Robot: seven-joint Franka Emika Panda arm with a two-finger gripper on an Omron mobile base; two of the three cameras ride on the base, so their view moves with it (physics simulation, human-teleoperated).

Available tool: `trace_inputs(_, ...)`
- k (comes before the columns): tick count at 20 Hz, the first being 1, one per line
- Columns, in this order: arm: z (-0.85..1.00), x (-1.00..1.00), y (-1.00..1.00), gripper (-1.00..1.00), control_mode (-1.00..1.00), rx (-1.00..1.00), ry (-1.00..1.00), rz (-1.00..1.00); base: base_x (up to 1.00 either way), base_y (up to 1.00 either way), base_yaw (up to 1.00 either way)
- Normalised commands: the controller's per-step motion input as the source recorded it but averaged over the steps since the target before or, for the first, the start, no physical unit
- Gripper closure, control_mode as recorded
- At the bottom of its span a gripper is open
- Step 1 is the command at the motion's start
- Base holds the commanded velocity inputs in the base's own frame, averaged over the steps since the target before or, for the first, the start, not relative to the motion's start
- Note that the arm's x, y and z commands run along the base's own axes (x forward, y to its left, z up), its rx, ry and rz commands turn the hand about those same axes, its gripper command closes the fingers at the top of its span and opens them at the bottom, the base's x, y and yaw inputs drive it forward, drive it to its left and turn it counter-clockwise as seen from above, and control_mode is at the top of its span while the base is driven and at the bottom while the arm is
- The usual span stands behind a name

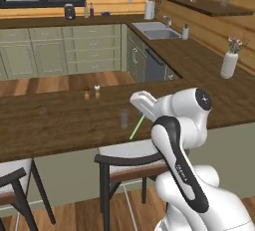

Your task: Take a straw from the drawer in front and place it inside the glass cup on the dining counter.

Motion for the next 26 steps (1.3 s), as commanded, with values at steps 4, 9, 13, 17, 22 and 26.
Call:
trace_inputs(4,0.00,0.00,0.00,1.00,1.00,0.00,0.00,0.00,0.79,-0.03,0.04)
trace_inputs(9,0.08,0.50,0.00,1.00,-1.00,0.05,-0.24,0.22,0.14,0.00,0.03)
trace_inputs(13,0.25,0.51,-0.04,1.00,-1.00,0.01,-0.41,0.36,0.00,0.00,0.00)
trace_inputs(17,0.05,0.57,-0.01,1.00,-1.00,0.00,-0.28,0.35,0.00,0.00,0.00)
trace_inputs(22,0.00,0.61,-0.03,1.00,-1.00,0.00,-0.02,0.30,0.00,0.00,0.00)
trace_inputs(26,-0.04,0.53,-0.09,1.00,-1.00,0.00,0.00,0.24,0.00,0.00,0.00)
